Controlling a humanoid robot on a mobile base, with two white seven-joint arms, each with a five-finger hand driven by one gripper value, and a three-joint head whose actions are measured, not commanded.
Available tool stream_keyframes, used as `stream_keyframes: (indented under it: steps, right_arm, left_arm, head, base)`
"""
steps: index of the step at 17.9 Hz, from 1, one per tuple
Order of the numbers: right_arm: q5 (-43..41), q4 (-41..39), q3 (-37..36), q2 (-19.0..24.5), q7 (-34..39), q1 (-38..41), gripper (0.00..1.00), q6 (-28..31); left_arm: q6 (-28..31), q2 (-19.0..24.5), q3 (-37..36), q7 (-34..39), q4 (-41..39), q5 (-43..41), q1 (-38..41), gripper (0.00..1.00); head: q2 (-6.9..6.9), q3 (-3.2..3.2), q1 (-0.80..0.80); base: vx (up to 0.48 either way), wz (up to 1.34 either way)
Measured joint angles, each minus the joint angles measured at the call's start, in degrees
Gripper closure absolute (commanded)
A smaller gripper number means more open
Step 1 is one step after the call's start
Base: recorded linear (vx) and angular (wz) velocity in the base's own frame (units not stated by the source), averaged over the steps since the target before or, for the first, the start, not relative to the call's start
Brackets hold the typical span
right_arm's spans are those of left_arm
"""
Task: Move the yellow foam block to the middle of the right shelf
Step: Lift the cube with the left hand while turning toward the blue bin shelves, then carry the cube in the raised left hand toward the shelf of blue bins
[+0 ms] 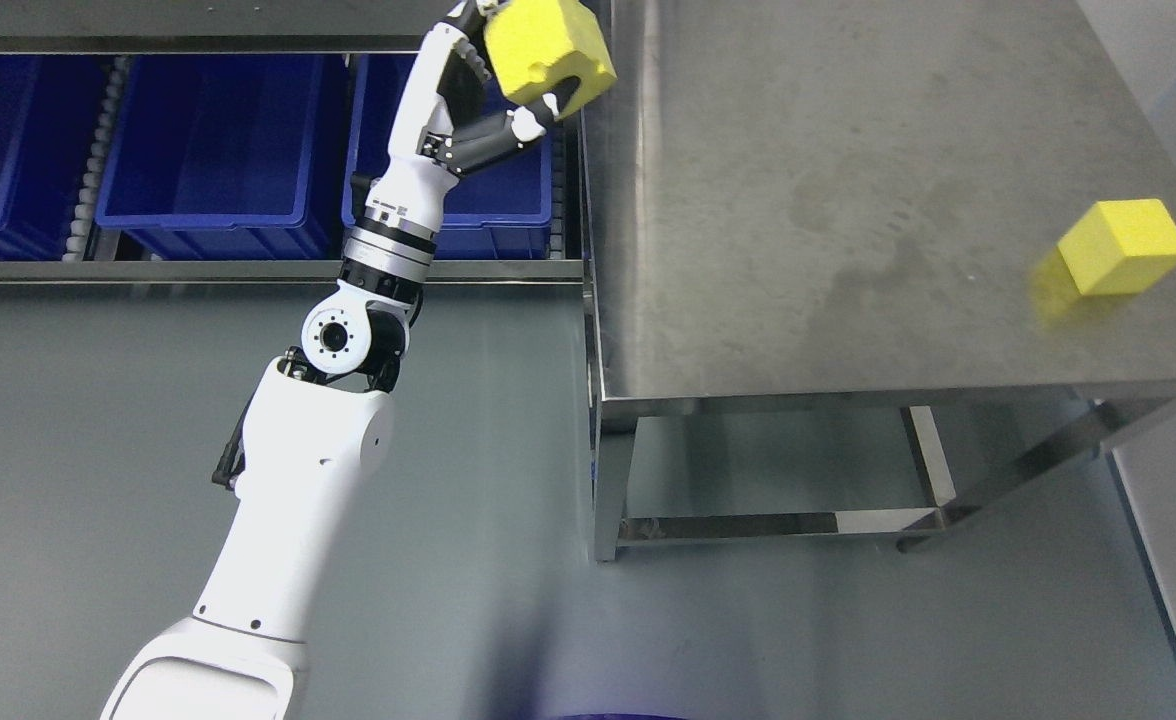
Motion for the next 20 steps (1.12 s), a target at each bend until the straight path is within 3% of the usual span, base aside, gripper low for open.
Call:
stream_keyframes:
  steps: [20]
  right_arm:
    - [0.0, 0.0, 0.0, 0.0, 0.0, 0.0, 0.0, 0.0]
  left_arm:
    - [3.3, -0.1, 9.5, 2.1, -13.0, 3.7, 10.6, 0.71]
  head:
    - [-0.01, 0.0, 0.0]
  base:
    - [0.154, 0.73]
